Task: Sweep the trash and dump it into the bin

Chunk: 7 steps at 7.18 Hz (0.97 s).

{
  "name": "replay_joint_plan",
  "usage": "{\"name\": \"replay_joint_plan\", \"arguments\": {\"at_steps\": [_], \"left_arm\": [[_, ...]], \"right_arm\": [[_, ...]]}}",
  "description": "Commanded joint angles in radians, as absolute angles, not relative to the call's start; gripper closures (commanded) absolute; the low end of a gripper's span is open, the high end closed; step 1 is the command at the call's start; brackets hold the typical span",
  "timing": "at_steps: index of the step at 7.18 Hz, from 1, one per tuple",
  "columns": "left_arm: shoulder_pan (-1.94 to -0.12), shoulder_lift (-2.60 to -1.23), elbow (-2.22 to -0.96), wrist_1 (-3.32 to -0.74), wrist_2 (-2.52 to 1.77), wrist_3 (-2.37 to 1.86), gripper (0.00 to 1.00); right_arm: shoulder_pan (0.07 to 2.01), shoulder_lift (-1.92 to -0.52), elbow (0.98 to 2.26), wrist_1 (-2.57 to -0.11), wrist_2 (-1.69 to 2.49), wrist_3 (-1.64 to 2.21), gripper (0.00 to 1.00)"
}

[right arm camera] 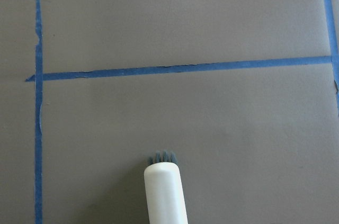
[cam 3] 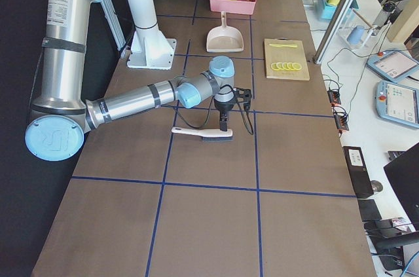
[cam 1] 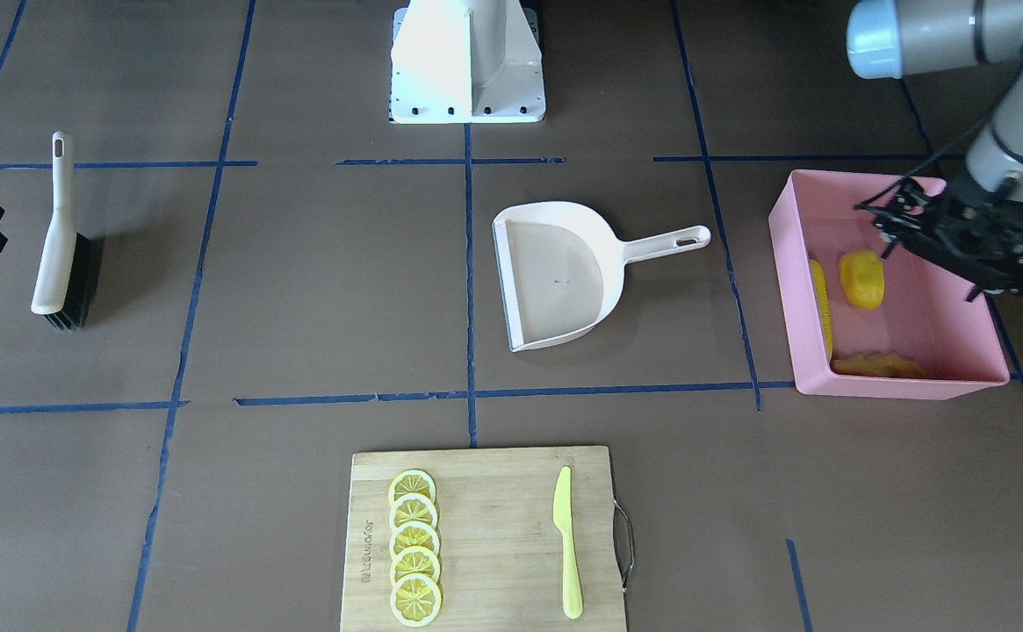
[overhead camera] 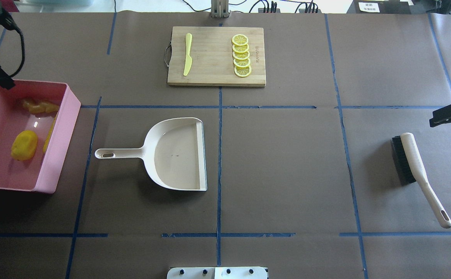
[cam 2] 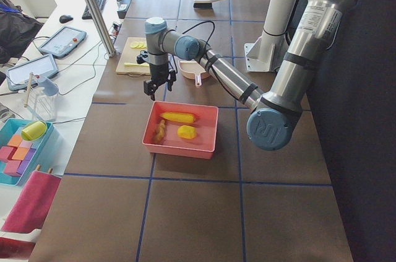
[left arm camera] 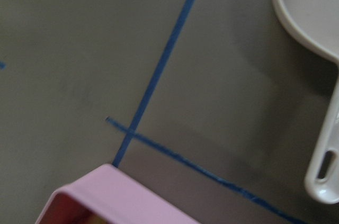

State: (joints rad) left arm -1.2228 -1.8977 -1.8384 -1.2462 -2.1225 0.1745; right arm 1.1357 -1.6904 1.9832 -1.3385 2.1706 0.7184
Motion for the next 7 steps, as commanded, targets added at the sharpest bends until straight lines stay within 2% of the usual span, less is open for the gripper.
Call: {"name": "replay_joint_plan", "arguments": {"at_steps": [1,2,3,5,7], "left_arm": [[-1.4,-1.864,-1.694,-1.232,-2.307,0.211,0.0],[-1.452,-1.835,-1.631,-1.232,-2.336,0.374,0.0],[-1.492,-1.838,-1.561,-1.232,-2.338,0.338,0.0],[-1.522,-1.826,-1.542,-1.256,-2.335,0.149,0.0],[-1.525,-1.689,-1.54,-1.464,-2.336,0.14,0.0]], "right_arm": [[1.144,-1.663,1.973,-1.338,2.164,0.706,0.0],[1.172,-1.634,1.973,-1.338,2.164,0.689,0.0],[1.224,-1.632,1.967,-1.348,2.178,0.625,0.0],[1.3,-1.632,1.884,-1.348,2.261,0.531,0.0],[1.382,-1.628,1.782,-1.35,2.334,0.383,0.0]]}}
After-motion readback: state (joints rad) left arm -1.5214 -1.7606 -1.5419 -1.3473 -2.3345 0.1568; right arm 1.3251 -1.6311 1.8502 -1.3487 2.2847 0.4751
